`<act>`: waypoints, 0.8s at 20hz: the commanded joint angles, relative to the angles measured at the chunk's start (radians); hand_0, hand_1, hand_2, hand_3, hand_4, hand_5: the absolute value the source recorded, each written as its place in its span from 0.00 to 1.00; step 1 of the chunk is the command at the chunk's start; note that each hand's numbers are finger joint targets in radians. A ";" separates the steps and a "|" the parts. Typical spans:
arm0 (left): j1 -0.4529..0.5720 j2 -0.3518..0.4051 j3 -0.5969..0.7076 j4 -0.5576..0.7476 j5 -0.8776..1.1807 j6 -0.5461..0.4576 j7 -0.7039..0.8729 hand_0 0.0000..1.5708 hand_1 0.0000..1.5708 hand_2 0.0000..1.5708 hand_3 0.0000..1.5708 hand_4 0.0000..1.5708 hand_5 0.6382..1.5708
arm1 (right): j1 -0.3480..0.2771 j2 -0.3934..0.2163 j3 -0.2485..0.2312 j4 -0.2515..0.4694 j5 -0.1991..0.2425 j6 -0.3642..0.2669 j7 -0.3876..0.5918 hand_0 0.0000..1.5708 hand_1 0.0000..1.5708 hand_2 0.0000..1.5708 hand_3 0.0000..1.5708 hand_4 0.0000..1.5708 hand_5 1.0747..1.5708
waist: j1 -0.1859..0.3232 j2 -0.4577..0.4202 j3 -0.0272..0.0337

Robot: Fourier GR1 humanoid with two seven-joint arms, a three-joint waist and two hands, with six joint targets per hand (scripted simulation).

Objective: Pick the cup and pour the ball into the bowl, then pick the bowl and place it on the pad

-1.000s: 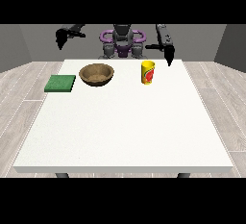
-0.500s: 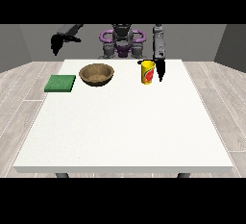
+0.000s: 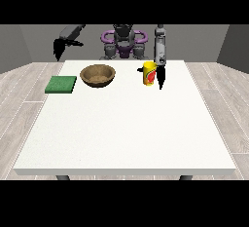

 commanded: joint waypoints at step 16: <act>0.035 0.001 -0.161 0.041 -0.279 0.361 0.099 0.85 0.85 1.00 1.00 0.98 0.71 | 0.017 -0.072 -0.048 0.118 -0.039 0.059 0.087 0.00 0.00 0.00 0.00 0.00 1.00 | 0.007 -0.206 0.0018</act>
